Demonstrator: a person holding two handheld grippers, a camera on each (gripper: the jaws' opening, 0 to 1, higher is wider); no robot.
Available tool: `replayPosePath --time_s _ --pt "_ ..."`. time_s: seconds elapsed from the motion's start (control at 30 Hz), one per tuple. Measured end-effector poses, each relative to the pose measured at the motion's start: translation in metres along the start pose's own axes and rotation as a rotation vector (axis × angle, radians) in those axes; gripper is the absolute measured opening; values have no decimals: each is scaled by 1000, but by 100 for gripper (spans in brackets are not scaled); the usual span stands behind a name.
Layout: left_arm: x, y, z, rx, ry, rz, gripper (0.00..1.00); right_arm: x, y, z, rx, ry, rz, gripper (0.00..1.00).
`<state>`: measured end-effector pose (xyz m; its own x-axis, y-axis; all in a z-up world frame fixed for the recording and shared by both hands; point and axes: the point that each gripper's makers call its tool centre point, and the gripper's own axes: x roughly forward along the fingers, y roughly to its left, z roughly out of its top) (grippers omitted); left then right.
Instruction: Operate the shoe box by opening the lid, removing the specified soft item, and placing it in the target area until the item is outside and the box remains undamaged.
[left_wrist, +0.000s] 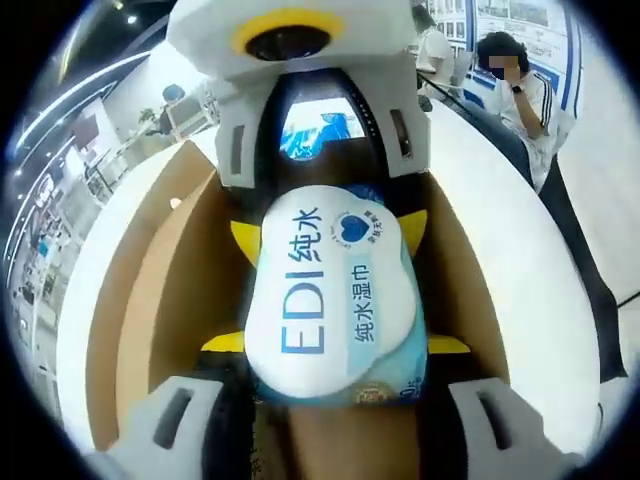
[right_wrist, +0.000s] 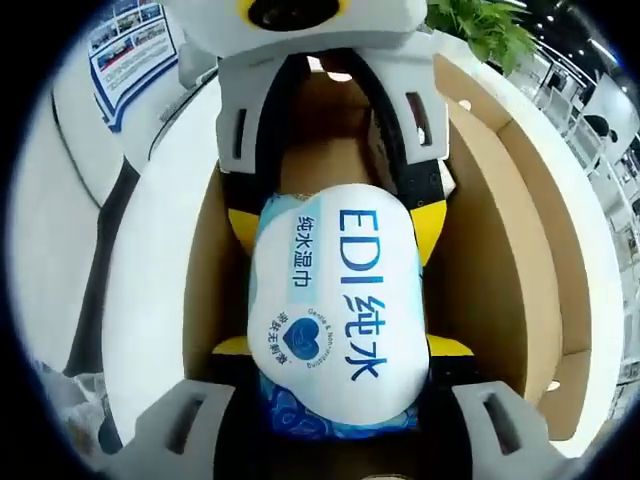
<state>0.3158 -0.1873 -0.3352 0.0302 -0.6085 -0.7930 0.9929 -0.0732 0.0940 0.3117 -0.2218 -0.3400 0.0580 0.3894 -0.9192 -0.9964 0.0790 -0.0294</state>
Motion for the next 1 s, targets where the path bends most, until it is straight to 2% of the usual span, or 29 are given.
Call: replayPosePath --time_s 0.13,0.37,0.53,0.77,1.0 --pt "-8 2 5 18 3 9 64 -8 -1 6 2 -13 -21 58" --pt "-34 4 14 28 24 25 64 -29 -1 24 -8 -38 -37 58" --pt "-52 3 28 29 26 37 64 -51 2 33 -21 -52 -48 58" --pt "-68 -9 56 38 13 87 63 -81 14 34 -61 -78 -88 58" --pt "-76 -27 92 80 6 77 63 -114 35 23 -32 -82 -122 58"
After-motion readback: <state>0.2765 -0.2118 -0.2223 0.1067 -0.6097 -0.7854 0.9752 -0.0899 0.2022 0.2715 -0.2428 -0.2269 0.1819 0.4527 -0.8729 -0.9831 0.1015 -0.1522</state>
